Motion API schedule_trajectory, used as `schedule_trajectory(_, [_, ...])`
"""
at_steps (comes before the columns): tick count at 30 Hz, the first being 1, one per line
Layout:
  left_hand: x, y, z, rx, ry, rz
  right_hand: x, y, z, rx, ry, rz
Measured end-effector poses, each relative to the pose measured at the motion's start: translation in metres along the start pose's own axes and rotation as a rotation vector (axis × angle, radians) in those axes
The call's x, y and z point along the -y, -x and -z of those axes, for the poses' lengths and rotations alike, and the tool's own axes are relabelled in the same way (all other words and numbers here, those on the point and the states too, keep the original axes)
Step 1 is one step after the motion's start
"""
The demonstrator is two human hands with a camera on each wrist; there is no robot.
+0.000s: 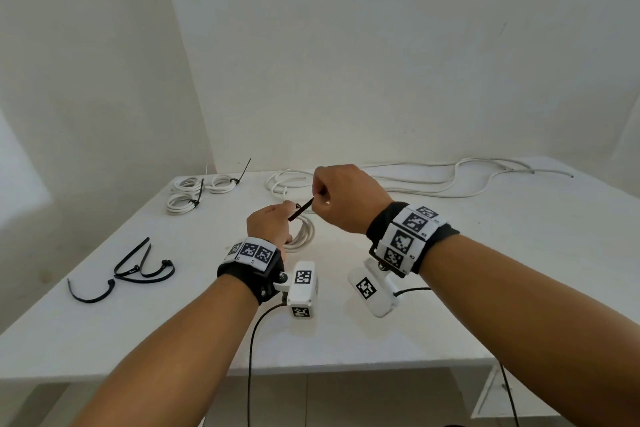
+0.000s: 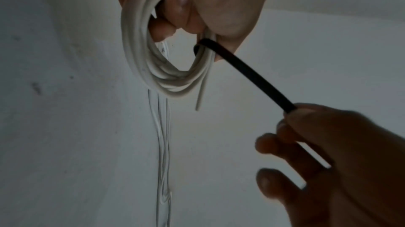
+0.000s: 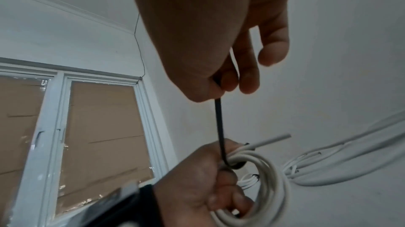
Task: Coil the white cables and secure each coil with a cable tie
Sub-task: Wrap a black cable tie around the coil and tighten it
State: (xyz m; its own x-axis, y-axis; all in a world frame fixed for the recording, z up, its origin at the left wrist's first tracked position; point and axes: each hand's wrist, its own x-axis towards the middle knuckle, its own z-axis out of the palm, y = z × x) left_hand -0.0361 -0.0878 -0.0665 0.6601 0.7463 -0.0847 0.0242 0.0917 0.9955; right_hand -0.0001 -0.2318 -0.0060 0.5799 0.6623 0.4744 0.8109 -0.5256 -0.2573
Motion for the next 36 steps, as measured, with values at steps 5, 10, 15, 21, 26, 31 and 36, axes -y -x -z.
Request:
schedule_trajectory(5, [0.000, 0.010, -0.008, 0.071, 0.091, -0.003, -0.013, 0.001, -0.007, 0.010, -0.238, -0.091])
schedule_trajectory(10, [-0.002, 0.010, -0.010, 0.100, 0.163, -0.089, -0.022, -0.001, -0.010, -0.045, -0.523, -0.242])
schedule_trajectory(15, [-0.002, 0.014, -0.014, 0.119, 0.113, -0.225, -0.022, -0.004, -0.008, -0.035, -0.568, -0.245])
schedule_trajectory(21, [0.000, 0.019, -0.017, 0.141, 0.067, -0.353, -0.024, -0.005, -0.006, -0.062, -0.569, -0.248])
schedule_trajectory(26, [0.003, 0.023, -0.020, 0.145, 0.026, -0.427, -0.023, -0.003, -0.004, -0.102, -0.496, -0.190])
schedule_trajectory(31, [0.005, 0.022, -0.022, 0.155, 0.009, -0.455, -0.023, 0.000, -0.002, -0.080, -0.459, -0.113])
schedule_trajectory(36, [0.005, 0.022, -0.025, 0.151, 0.132, -0.266, -0.026, 0.001, 0.004, 0.012, -0.475, -0.007])
